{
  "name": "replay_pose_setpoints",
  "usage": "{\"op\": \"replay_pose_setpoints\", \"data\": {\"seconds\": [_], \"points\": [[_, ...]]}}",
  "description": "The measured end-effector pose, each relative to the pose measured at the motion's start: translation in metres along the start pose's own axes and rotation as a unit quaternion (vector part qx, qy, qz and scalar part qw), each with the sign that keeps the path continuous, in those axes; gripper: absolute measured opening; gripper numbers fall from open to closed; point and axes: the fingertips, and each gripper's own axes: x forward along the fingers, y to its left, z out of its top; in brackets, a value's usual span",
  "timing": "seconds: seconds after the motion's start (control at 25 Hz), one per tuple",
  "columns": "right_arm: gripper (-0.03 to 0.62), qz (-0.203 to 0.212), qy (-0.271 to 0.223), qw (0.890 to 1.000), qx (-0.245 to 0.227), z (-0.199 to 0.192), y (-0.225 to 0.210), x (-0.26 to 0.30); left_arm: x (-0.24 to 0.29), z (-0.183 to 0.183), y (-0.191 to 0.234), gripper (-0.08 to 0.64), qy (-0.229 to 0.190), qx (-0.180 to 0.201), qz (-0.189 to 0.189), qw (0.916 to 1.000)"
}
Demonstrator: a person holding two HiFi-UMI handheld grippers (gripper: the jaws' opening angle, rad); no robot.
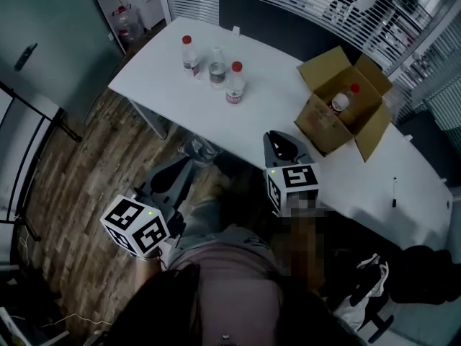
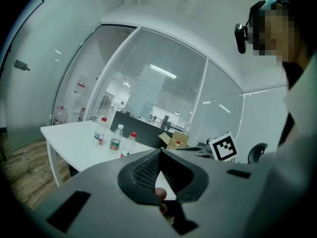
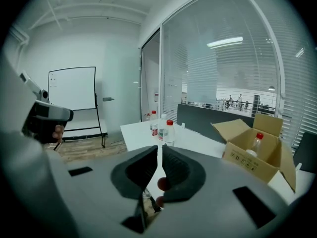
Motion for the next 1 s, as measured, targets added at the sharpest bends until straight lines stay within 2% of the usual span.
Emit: {"op": "replay_pose_setpoints", "data": {"seconds": [0.72, 1.0], "points": [[0.028, 0.0, -0.038, 0.999, 0.017, -0.025, 0.021, -0.081, -0.035, -0.026, -0.057, 0.009, 0.006, 0.027, -0.014, 0.9995], [0.028, -0.016, -0.042, 0.999, 0.02, -0.03, 0.022, -0.101, -0.04, -0.03, -0.069, 0.009, 0.006, 0.033, -0.027, 0.9991]]}}
